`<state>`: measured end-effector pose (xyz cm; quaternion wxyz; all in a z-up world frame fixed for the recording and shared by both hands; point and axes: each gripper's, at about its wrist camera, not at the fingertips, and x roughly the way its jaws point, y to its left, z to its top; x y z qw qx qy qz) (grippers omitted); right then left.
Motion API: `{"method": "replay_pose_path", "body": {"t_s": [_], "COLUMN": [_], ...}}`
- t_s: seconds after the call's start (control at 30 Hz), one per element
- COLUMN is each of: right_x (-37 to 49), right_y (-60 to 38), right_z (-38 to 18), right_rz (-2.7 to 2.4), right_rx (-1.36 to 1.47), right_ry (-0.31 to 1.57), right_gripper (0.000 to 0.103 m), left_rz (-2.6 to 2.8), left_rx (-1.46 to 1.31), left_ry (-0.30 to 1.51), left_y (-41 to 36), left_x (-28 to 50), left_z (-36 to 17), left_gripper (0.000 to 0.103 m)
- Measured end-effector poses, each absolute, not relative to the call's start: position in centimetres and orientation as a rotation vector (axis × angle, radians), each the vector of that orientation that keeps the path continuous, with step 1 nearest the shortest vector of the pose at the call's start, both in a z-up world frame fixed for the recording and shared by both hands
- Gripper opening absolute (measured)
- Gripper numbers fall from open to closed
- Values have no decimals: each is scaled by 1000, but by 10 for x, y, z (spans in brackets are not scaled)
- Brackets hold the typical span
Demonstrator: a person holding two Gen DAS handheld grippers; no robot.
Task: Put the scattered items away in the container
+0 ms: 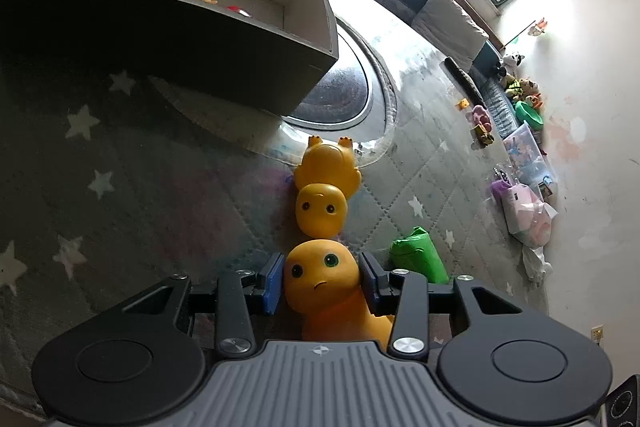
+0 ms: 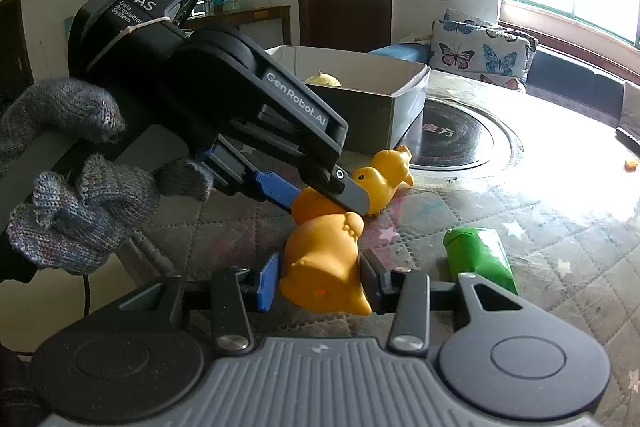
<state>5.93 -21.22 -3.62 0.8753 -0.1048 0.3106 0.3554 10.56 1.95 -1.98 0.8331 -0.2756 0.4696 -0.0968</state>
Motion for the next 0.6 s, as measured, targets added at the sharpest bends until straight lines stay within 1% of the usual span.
{"method": "replay_pose_path", "body": {"t_s": [0.27,0.6], "right_x": [56,80], "right_y": [-209,-181], "right_z": [-24,5], "right_rz": [760,768], "right_rx": [-220,-237], "right_ry": [615,483], "right_gripper": [43,42], "left_rz": [-202,-163], "left_rx": [-574,-564], "left_ry": [958,806], "left_y": [26,55], "left_x": [99,118], "left_z": [-2,43], "left_gripper": [43,43]}}
